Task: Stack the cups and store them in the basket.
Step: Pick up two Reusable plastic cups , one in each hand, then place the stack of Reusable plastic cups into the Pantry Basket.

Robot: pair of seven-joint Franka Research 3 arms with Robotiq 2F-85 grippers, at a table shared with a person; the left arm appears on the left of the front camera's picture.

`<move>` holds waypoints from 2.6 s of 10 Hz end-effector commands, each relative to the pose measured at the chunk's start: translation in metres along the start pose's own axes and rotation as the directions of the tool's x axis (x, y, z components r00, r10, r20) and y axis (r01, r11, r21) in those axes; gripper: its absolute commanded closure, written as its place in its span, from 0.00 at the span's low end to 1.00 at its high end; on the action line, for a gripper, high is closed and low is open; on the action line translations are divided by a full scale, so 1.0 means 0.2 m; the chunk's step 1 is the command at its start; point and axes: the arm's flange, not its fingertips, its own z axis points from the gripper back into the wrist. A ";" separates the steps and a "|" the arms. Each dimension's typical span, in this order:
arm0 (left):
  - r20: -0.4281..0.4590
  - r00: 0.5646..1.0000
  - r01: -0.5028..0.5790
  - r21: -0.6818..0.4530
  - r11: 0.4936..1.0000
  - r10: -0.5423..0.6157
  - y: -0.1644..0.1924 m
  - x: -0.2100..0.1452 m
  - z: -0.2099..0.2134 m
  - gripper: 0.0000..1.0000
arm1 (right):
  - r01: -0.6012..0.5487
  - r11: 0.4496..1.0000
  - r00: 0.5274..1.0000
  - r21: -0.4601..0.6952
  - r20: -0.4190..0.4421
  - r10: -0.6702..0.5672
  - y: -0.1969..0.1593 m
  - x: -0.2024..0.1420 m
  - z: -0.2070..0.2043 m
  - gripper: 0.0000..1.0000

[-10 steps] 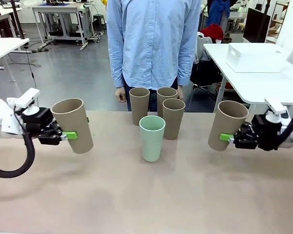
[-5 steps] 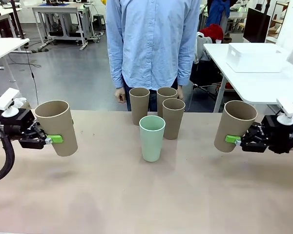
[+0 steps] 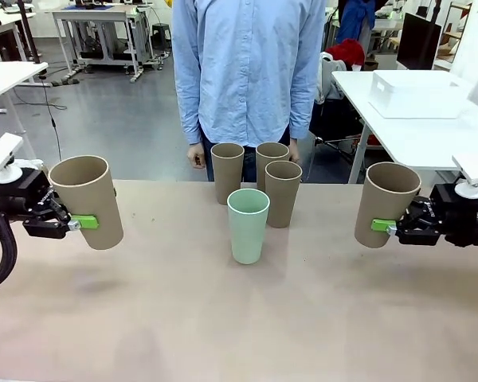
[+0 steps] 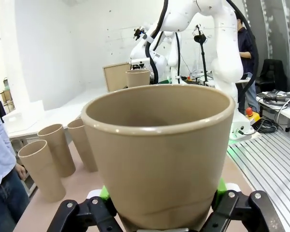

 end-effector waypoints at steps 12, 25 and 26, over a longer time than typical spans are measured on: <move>-0.011 1.000 -0.018 0.007 1.000 0.018 0.00 -0.06 0.00 0.15 | -0.016 1.000 1.000 -0.011 0.009 0.016 -0.01 0.00 0.00 0.15; -0.011 1.000 -0.018 0.007 1.000 0.018 0.00 -0.06 0.00 0.15 | -0.016 1.000 1.000 -0.011 0.009 0.016 -0.01 0.00 0.00 0.15; -0.011 1.000 -0.018 0.007 1.000 0.018 0.00 -0.06 0.00 0.15 | -0.016 1.000 1.000 -0.011 0.009 0.016 -0.01 0.00 0.00 0.15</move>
